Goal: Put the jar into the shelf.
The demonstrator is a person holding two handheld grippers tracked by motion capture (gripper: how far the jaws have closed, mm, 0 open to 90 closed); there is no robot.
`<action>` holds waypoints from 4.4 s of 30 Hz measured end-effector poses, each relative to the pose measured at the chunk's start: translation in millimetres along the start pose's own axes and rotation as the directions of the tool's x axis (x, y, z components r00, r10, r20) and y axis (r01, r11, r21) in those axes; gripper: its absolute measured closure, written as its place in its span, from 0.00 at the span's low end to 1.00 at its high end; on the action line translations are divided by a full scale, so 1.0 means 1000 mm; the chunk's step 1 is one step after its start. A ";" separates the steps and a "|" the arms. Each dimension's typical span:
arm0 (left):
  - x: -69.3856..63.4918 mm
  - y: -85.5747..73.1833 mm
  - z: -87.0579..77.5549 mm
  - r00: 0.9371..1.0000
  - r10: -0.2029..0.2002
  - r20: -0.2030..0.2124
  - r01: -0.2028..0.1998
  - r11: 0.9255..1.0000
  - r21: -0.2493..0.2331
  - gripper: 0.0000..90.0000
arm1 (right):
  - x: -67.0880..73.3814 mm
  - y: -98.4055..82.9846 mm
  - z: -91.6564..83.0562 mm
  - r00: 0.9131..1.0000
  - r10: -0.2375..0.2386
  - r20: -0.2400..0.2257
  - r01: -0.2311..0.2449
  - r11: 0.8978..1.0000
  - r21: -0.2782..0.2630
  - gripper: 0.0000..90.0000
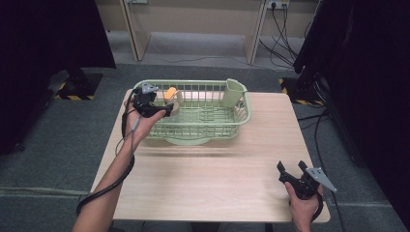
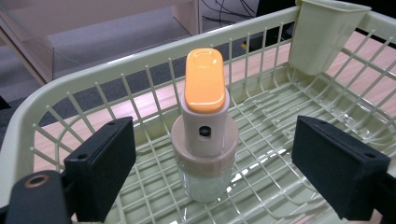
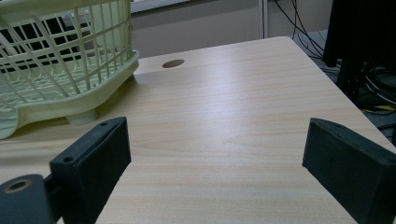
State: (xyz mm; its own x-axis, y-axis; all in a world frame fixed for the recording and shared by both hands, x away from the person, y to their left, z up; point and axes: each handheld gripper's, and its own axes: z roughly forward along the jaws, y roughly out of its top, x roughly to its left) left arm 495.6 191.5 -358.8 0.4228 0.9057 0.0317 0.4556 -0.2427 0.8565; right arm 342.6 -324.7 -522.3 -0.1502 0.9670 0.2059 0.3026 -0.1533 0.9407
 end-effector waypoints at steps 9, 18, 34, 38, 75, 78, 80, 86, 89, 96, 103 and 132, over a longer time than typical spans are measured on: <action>0.000 -0.010 -0.015 1.000 0.001 0.007 0.000 1.000 -0.028 0.14 | 0.000 0.000 0.000 1.000 -0.002 0.001 0.002 1.000 0.000 0.09; 0.002 -0.021 -0.026 1.000 -0.006 0.013 0.007 0.999 -0.042 0.14 | 0.000 0.000 0.000 1.000 -0.002 0.002 0.002 1.000 0.000 0.09; -0.003 -0.030 -0.045 1.000 0.003 0.028 -0.001 0.997 -0.074 0.13 | 0.000 0.000 0.000 1.000 -0.002 0.003 0.002 1.000 0.001 0.09; -0.004 -0.033 -0.049 1.000 0.010 0.029 -0.008 0.997 -0.078 0.13 | 0.000 0.000 0.000 1.000 0.000 0.002 0.000 1.000 0.001 0.09; -0.005 -0.081 -0.079 0.999 -0.008 0.042 0.013 0.993 -0.117 0.13 | 0.000 0.000 0.000 1.000 -0.005 0.004 0.005 1.000 0.001 0.09; -0.005 -0.085 -0.081 0.999 -0.012 0.042 0.017 0.993 -0.118 0.13 | 0.000 0.000 0.000 1.000 -0.005 0.005 0.005 1.000 0.000 0.09; -0.004 -0.089 -0.081 0.999 -0.012 0.042 0.017 0.993 -0.117 0.13 | 0.001 0.000 0.000 1.000 -0.005 0.005 0.005 1.000 0.000 0.09; -0.003 -0.098 -0.083 0.999 -0.019 0.044 0.024 0.993 -0.118 0.13 | 0.000 0.000 0.000 1.000 -0.005 0.005 0.005 1.000 0.000 0.09; -0.003 -0.102 -0.084 0.999 -0.022 0.044 0.027 0.993 -0.117 0.13 | 0.000 0.000 0.000 1.000 -0.005 0.005 0.005 1.000 0.000 0.09; -0.003 -0.111 -0.087 0.998 -0.026 0.049 0.032 0.993 -0.116 0.13 | 0.000 0.000 0.000 1.000 -0.005 0.005 0.005 1.000 -0.001 0.09; -0.001 -0.121 -0.091 0.998 -0.038 0.054 0.044 0.993 -0.113 0.13 | 0.001 0.000 0.000 1.000 -0.006 0.005 0.006 1.000 0.001 0.09; -0.003 -0.158 -0.093 0.997 -0.039 0.068 0.048 0.989 -0.138 0.12 | 0.000 0.000 0.000 1.000 -0.003 0.005 0.003 1.000 -0.001 0.09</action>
State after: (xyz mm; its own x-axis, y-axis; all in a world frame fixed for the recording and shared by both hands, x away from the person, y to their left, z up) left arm 349.1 259.7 -446.2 0.4566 0.8889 -0.0366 0.3627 -0.1484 0.9200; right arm 342.3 -324.5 -522.3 -0.1463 0.9686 0.2012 0.3007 -0.1503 0.9418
